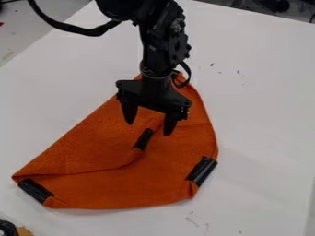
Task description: Unfold the cloth from the center to the top left
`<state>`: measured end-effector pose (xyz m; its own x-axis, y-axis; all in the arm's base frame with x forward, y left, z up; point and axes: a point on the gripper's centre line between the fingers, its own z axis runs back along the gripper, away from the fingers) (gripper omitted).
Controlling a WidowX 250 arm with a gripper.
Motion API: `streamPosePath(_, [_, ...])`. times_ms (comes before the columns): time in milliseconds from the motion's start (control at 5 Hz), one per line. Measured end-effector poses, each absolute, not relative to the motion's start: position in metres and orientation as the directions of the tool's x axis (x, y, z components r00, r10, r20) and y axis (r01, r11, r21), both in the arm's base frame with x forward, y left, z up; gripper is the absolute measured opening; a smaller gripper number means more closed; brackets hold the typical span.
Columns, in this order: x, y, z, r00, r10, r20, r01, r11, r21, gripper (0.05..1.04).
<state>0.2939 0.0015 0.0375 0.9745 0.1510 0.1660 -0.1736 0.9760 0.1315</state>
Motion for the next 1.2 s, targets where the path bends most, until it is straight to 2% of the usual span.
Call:
streamPosePath(200, [0.289, 0.001, 0.028, 0.979, 0.158, 0.132, -0.175, 0.975, 0.134, 1.001])
streamPosePath(600, [0.279, 0.004, 0.015, 0.968, 0.226, 0.109, -0.234, 0.970, 0.068, 1.001])
streamPosePath(800, [0.275, 0.005, 0.009, 0.962, 0.250, 0.107, -0.255, 0.966, 0.034, 0.948])
streamPosePath(1200, [0.274, 0.006, 0.007, 0.963, 0.244, 0.116, -0.248, 0.969, 0.019, 0.360])
